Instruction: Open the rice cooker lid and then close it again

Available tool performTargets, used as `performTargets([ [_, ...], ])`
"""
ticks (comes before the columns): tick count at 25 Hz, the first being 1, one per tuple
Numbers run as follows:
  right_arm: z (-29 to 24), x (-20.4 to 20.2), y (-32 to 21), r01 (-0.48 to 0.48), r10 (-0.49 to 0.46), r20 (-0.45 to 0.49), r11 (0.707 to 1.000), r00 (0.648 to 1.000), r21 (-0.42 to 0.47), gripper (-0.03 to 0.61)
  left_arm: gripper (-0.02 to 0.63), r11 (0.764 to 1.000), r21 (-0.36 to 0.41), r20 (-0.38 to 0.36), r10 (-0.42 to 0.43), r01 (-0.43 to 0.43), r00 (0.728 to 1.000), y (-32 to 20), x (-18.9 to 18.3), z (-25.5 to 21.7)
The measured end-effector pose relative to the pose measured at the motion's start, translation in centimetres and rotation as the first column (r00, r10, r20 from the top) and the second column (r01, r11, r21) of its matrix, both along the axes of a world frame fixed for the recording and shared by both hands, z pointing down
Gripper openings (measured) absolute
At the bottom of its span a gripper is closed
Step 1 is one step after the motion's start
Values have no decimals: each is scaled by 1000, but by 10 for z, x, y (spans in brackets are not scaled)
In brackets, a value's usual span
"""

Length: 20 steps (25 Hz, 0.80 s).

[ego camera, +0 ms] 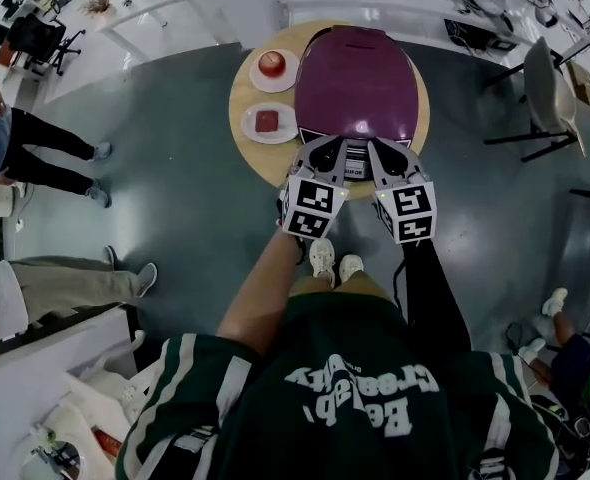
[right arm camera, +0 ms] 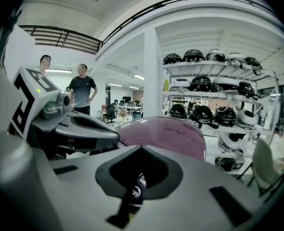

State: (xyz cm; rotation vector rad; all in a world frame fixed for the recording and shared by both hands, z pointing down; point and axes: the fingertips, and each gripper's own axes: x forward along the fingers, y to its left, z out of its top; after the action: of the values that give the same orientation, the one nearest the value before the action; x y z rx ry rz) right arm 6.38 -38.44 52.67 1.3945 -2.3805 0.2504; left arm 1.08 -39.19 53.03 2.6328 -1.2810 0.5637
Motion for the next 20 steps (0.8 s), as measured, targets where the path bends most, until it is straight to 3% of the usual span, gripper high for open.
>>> performTargets([
  [5, 3, 2, -2, -8, 8, 1, 1000, 1000, -6, 3, -5, 1000, -14, -52, -16, 16, 999, -1, 1, 2],
  [20, 3, 6, -1, -11, 11, -18, 1000, 1000, 15, 5, -5, 999, -21, -67, -42, 40, 997, -2, 4, 3],
])
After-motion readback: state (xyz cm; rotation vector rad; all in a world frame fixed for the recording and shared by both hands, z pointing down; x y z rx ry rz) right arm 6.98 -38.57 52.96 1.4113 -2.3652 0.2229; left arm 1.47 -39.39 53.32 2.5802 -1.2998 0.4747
